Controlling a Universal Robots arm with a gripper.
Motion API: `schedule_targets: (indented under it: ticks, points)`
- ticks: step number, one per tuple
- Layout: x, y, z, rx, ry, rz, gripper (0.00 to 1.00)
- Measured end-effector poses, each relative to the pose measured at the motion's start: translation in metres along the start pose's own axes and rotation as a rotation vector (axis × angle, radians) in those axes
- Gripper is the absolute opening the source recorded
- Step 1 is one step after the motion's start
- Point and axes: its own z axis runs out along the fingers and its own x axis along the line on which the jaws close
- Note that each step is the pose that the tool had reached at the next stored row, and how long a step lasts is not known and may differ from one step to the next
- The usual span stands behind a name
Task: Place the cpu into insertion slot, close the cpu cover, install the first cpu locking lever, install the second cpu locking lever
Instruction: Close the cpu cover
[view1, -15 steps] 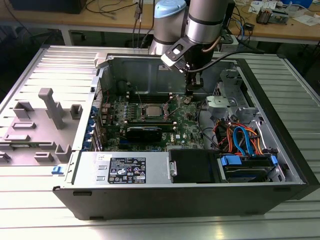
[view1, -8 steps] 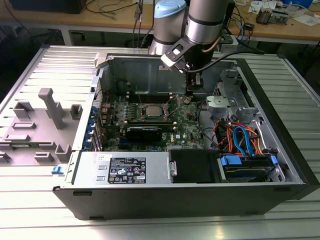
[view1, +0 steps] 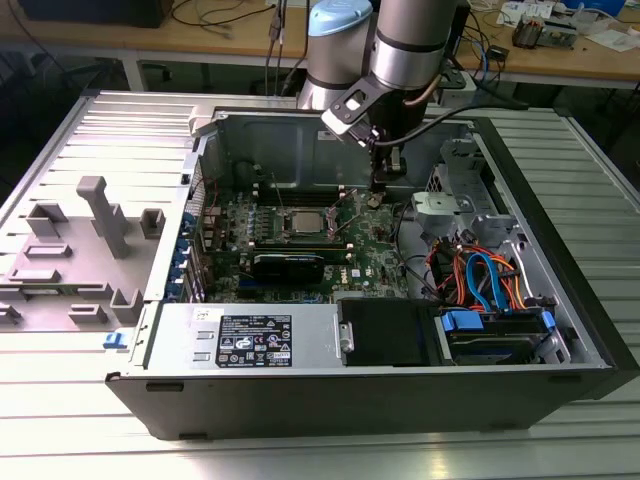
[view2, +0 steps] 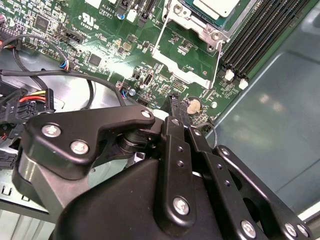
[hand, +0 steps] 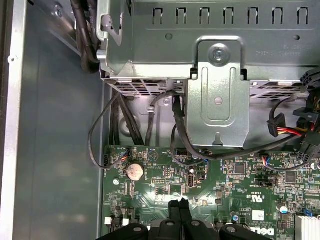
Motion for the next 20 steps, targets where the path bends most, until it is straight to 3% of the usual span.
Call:
schedule_targets:
  ticks: [9,15,20]
  points:
    - [-0.0003,-0.0001,0.0122,0.0000,0.0000,0.000,0.11]
    - [-0.0007,-0.0003,0.0247,0.0001,-0.0002,0.000,0.11]
    - [-0.0006,-0.0028,0.0253,0.0020,0.0000,0.000,0.11]
